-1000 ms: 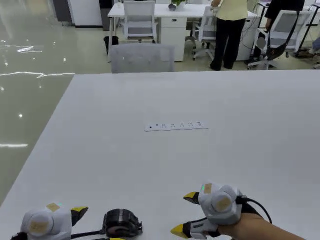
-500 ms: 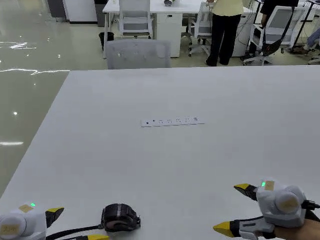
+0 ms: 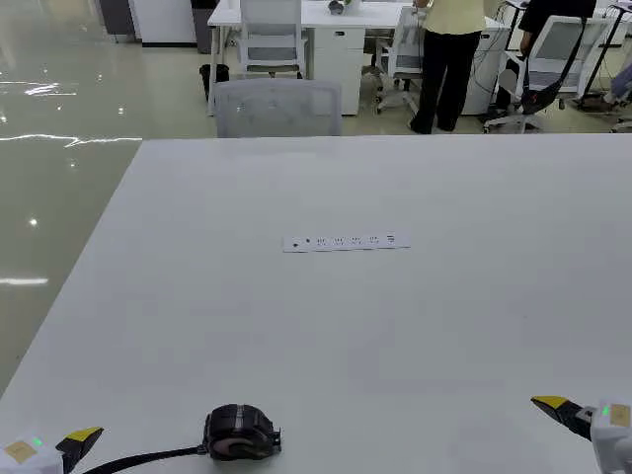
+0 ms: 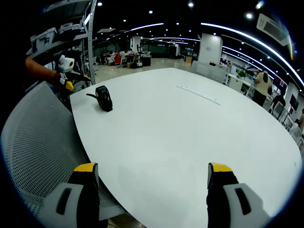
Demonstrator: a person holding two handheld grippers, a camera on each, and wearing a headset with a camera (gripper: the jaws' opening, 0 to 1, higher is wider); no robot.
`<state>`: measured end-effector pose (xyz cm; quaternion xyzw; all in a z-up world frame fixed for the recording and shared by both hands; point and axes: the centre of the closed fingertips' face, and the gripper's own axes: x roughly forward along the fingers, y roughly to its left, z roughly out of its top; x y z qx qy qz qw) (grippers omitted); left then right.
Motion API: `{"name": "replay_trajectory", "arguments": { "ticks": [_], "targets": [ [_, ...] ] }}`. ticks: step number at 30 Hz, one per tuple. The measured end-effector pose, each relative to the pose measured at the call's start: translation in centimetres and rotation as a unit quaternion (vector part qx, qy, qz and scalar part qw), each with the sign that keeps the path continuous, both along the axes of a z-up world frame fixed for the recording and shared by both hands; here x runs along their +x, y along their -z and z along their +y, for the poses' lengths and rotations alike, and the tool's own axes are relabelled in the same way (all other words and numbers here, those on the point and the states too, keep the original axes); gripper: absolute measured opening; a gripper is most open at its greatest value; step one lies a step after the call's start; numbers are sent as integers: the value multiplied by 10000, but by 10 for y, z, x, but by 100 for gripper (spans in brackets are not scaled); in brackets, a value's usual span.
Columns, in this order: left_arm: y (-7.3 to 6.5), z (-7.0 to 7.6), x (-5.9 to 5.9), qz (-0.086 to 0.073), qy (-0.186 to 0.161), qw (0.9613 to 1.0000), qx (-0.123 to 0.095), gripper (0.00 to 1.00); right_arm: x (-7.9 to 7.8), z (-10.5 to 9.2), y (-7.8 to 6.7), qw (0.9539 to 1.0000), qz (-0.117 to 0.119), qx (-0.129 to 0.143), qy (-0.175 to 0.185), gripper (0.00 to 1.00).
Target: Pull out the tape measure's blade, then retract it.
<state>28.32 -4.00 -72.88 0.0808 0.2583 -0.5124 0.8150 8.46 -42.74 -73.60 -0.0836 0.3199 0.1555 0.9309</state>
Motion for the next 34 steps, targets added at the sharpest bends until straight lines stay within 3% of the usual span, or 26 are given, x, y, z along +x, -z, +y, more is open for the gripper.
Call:
{"name": "replay_trajectory", "arguments": {
  "ticks": [7,13,21,25,27,32,34],
  "targets": [
    [1,-4,-7,-21,133,9997,179,100,-9,0,10,10000,13,68,19,97],
    [-7,-6,-8,-31,135,9999,55,100,-9,-1,9,10000,19,45,-9,98],
    [-3,-6,-11,9,160,9998,122,100,-10,-2,9,10000,32,41,2,97],
    [-10,-9,-10,-102,215,9997,-7,100,-10,-3,8,10000,28,9,8,97],
    [-10,-12,-12,-33,253,9997,22,100,-11,-3,8,10000,40,-7,23,97],
    [-6,-10,-8,-60,160,9998,98,100,-11,-4,10,10000,66,3,26,97],
    [-7,-11,-10,17,147,9999,44,100,-11,-2,10,10000,70,9,33,97]
  ]
}}
